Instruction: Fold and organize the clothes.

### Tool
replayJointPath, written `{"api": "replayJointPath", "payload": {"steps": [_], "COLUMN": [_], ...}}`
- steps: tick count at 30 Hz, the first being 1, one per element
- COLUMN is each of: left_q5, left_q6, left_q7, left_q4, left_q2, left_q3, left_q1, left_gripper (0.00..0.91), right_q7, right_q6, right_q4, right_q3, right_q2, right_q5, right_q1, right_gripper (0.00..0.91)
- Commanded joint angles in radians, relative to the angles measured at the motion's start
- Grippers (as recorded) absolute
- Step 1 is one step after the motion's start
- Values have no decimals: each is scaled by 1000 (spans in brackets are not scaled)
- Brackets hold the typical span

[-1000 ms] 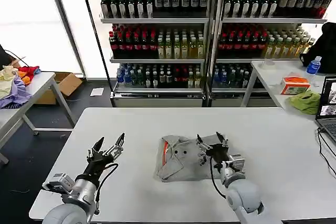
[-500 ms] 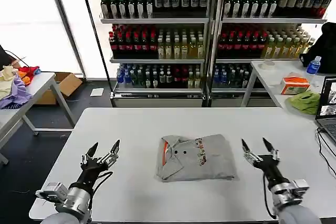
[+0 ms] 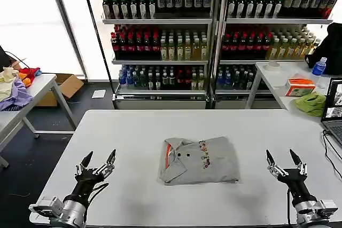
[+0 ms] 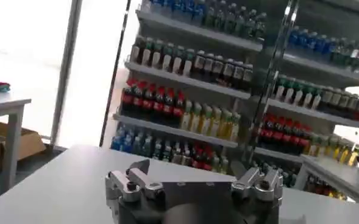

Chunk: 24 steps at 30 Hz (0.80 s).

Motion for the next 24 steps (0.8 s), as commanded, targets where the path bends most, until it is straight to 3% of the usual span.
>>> {"api": "replayJointPath", "payload": {"steps": [1, 24], "left_q5": [-23, -35], "left_q6": [-10, -3], "left_q7": [9, 11], "left_q4": [-22, -27], "left_q2": [-6, -1], "left_q3": [-14, -26], "left_q1": [31, 37], "left_gripper": [907, 907], "right_q7": [4, 23], "right_q6": [22, 26], "right_q4": [14, -6], "right_q3": [5, 34], "right_q2": [7, 6], "right_q5": [12, 31], "right_q1": [-46, -68], "right_gripper": [907, 907]}}
